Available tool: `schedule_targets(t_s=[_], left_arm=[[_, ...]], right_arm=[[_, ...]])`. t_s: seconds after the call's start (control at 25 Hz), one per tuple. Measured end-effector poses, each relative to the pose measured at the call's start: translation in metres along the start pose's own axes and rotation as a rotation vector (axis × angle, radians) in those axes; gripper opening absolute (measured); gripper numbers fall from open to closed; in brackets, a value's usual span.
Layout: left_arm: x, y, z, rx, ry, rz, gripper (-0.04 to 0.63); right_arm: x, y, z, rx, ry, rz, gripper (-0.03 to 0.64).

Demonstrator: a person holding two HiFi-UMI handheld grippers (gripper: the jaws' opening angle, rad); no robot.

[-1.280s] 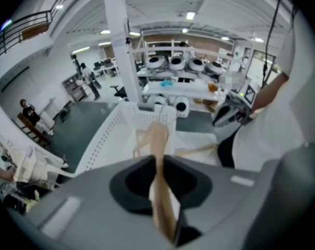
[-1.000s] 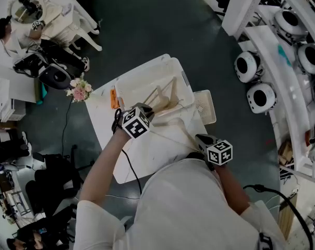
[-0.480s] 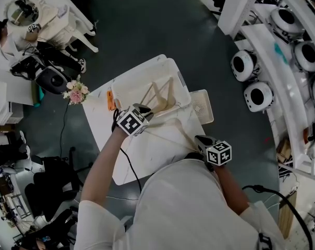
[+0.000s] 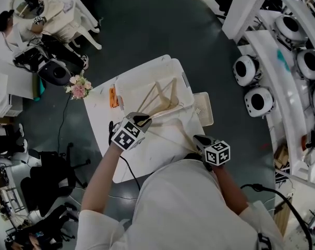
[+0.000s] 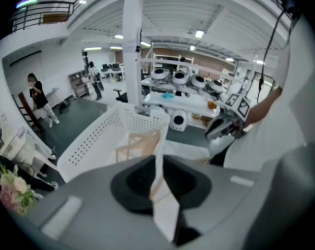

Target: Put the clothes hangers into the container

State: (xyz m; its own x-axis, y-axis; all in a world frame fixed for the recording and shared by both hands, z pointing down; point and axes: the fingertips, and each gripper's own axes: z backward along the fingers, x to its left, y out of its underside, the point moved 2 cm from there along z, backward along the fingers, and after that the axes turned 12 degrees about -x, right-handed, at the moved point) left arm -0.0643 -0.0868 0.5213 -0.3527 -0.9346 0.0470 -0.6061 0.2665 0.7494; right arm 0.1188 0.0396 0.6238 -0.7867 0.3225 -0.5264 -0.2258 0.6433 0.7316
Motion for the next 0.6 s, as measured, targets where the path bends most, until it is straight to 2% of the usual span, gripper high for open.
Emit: schedule_targets(t_s=[0.24,0.48,0.6], left_arm=[[-0.024,-0.001,0.029,-0.092,-0.080,0.049,0.006],[-0.047,0.013,0.059,-0.201,-0.175,0.174,0.005],[-0.057,0.029,0.066,-0.269,-0.222,0.273,0.003]], right_arm=[[0.008,-0.003,-0.003,0.013,-0.016,0.029,0.002],[0.018,-0.008,-0.003,0.008,-0.013,0.045,0.002],[0.022,-0.009,-0.001,0.006,-0.008,0.050,0.002]])
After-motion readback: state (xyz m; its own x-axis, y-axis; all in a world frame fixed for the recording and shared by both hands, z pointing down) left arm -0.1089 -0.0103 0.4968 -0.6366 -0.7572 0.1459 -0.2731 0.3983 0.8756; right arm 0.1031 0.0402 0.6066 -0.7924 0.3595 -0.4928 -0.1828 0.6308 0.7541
